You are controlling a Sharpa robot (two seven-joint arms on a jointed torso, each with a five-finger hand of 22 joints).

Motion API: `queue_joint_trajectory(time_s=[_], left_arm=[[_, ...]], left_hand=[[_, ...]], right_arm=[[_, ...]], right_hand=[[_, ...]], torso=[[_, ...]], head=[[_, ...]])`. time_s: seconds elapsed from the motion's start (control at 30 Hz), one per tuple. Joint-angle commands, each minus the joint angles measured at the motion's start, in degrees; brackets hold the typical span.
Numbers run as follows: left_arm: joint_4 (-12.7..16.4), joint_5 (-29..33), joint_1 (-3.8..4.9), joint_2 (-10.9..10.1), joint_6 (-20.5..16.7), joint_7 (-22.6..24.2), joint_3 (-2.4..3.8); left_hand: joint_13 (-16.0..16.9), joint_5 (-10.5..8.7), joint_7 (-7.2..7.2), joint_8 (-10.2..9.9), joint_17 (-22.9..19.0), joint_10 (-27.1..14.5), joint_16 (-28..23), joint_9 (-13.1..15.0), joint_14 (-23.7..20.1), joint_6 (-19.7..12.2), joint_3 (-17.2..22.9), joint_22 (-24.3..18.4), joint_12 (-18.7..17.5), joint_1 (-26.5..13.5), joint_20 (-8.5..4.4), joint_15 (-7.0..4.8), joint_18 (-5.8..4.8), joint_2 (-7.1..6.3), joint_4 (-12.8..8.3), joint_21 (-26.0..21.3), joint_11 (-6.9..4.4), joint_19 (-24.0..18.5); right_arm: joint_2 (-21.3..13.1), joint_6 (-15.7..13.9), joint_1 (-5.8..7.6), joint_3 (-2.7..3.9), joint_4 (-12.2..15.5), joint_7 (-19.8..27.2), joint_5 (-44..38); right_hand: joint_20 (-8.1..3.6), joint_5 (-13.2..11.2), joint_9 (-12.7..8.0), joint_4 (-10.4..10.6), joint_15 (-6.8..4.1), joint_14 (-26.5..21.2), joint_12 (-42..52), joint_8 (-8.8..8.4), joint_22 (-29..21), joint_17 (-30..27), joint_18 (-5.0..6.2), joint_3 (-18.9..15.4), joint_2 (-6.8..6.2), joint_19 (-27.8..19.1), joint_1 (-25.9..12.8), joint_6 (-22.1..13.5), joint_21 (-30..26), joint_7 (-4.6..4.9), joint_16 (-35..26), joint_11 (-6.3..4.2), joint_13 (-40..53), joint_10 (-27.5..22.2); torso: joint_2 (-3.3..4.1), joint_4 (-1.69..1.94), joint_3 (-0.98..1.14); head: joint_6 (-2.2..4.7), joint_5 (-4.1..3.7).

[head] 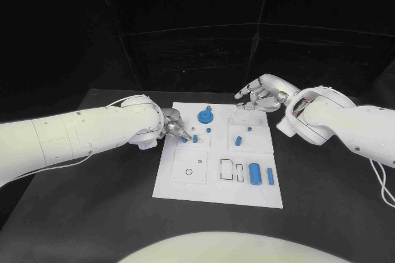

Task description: Assemble the parts on the task board

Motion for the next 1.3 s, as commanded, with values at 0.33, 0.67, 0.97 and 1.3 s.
queue_joint_trajectory(time_s=[0.33, 0.67, 0.97, 1.3], left_arm=[[-1.17, -0.14, -0.03, 0.95, 2.08, -1.08, -0.05], [-1.53, -0.13, -0.02, 0.85, 0.93, -0.23, -0.02], [-0.46, 1.31, 0.2, -0.62, -4.99, 2.81, 0.09], [-0.44, 7.63, 0.53, -2.15, -14.96, 7.97, 0.13]], left_hand=[[0.02, 0.12, -0.27, 1.15, 15.09, 0.2, 0.18, 0.53, 6.08, 0.36, -3.37, 0.28, 0.48, -1.83, -0.63, -0.72, 0.07, -0.24, 1.6, 0.28, -0.62, 0.0], [0.16, 0.11, -0.35, 1.81, 15.09, 0.33, 0.18, 0.83, 6.08, 0.33, -6.83, 0.41, 0.65, -2.85, -0.77, -0.82, 0.04, -1.59, 2.72, 0.31, -0.69, 0.08], [-1.31, 0.12, -0.35, 2.01, 15.09, -0.5, 0.18, 0.87, 6.08, -0.18, -12.02, -1.08, -0.37, -4.63, -0.86, -0.9, 0.32, -3.26, 4.92, -0.68, -0.71, -0.37], [-19.44, 0.1, 1.57, -1.25, 13.86, -11.34, -0.61, -1.68, 5.72, -4.03, -19.1, -10.46, -14.89, -2.56, 0.22, 0.43, 1.9, -2.69, 8.38, -7.61, 0.96, -3.44]], right_arm=[[-0.01, 0.09, 0.12, 0.03, 0.15, 0.25, -0.03], [0.02, 0.1, 0.12, 0.03, 0.09, 0.3, -0.03], [0.04, 0.13, 0.12, 0.03, 0.01, 0.35, -0.03], [0.01, 0.17, 0.12, 0.03, -0.17, 0.18, -0.03]], right_hand=[[0.0, 0.24, -0.09, 0.23, -0.36, 1.58, -0.33, 0.34, -0.31, -0.47, 0.93, 0.25, 0.11, -0.66, 0.05, 0.3, -0.45, -0.05, -0.67, -0.38, -0.1, -0.25], [0.0, 0.21, -0.09, 0.26, -0.35, 1.43, -0.42, 0.35, -0.76, -1.03, 1.02, 0.24, 0.07, -0.97, 0.0, 0.3, -0.69, -0.04, -1.06, -0.37, -0.19, -0.32], [0.0, 0.21, -0.1, 0.3, -0.35, 1.35, -0.52, 0.36, -1.02, -1.32, 1.08, 0.24, 0.06, -1.14, -0.05, 0.28, -0.84, -0.03, -1.28, -0.37, -0.3, -0.4], [0.0, 0.24, -0.1, 0.41, -0.34, 1.2, -0.69, 0.37, -1.57, -1.8, 1.18, 0.29, 0.13, -1.51, -0.15, 0.26, -1.16, -0.02, -1.67, -0.36, -0.48, -0.53]], torso=[[-0.02, -0.02, 0.02], [0.0, 0.05, -0.09], [-0.02, 0.01, 0.0], [-0.02, 0.06, 0.02]], head=[[-0.09, -0.16], [-0.01, -0.3], [0.02, -0.43], [0.18, -0.7]])
